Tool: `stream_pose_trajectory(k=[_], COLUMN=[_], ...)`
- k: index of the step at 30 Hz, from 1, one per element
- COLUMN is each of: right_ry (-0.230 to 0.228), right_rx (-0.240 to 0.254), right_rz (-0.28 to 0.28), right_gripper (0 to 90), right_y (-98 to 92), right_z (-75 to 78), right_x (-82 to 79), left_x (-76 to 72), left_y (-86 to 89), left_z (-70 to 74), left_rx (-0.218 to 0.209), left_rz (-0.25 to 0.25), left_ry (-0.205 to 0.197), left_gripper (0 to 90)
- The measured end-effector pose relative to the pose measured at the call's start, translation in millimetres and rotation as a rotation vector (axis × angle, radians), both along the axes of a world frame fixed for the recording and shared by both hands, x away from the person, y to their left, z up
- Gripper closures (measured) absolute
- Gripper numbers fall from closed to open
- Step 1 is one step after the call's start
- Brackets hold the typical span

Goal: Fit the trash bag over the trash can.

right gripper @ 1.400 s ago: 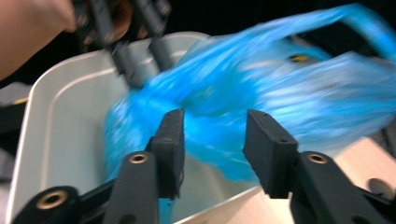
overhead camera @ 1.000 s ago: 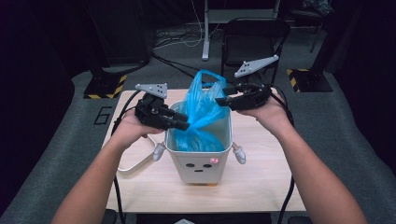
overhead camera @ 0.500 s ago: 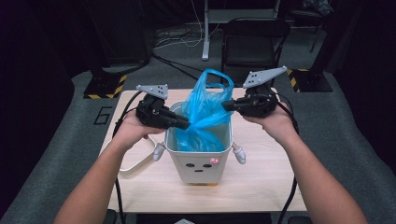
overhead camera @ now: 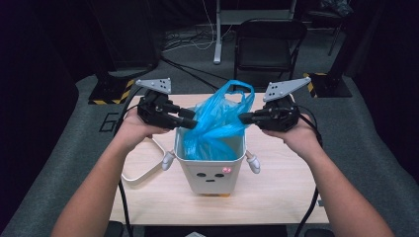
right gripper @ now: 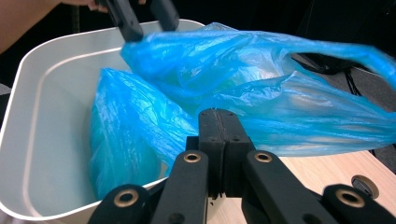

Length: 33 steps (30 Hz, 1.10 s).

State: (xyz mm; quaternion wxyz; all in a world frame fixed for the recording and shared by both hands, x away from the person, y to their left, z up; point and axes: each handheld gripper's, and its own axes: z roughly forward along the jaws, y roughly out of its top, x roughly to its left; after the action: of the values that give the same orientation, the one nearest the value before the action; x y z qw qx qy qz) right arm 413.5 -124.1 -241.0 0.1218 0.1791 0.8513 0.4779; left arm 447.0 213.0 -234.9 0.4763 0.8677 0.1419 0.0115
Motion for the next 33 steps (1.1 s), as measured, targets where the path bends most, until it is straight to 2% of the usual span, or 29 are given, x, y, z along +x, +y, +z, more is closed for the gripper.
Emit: stream_pose_trajectory(k=[4, 10, 17, 22, 25, 29, 33], right_ry=[-0.002, -0.002, 0.000, 0.004, 0.005, 0.004, -0.001], right_rx=[0.000, -0.005, -0.005, -0.002, -0.004, -0.002, -0.003], right_rz=[0.003, 0.009, 0.019, 0.021, 0.021, 0.019, 0.016], right_gripper=[89.5, 89.5, 89.4, 89.4, 89.4, 89.3, 89.3], right_y=[-0.7, 0.7, 1.3, 1.7, 1.8, 2.0, 2.2], right_z=[0.8, 1.3, 0.3, -1.1, -1.5, -2.4, -2.3], right_x=[-0.2, 0.2, 3.6, 5.4, 5.6, 5.1, 4.6], left_x=[8.1, 24.7, 49.6, 58.4, 59.9, 58.4, 54.5], left_y=[-1.9, -9.2, -20.1, -30.0, -35.2, -38.6, -35.2], left_z=[10.1, 14.1, 10.7, 2.1, -2.2, -3.9, 0.7], left_rx=[-0.023, -0.050, -0.069, -0.045, -0.026, 0.007, -0.018], left_rz=[0.021, 0.042, 0.065, 0.056, 0.043, 0.035, 0.039], left_ry=[-0.014, -0.012, 0.016, 0.033, 0.039, 0.022, -0.007], left_gripper=[49.4, 45.1, 44.0, 44.2, 47.5, 63.0, 74.2])
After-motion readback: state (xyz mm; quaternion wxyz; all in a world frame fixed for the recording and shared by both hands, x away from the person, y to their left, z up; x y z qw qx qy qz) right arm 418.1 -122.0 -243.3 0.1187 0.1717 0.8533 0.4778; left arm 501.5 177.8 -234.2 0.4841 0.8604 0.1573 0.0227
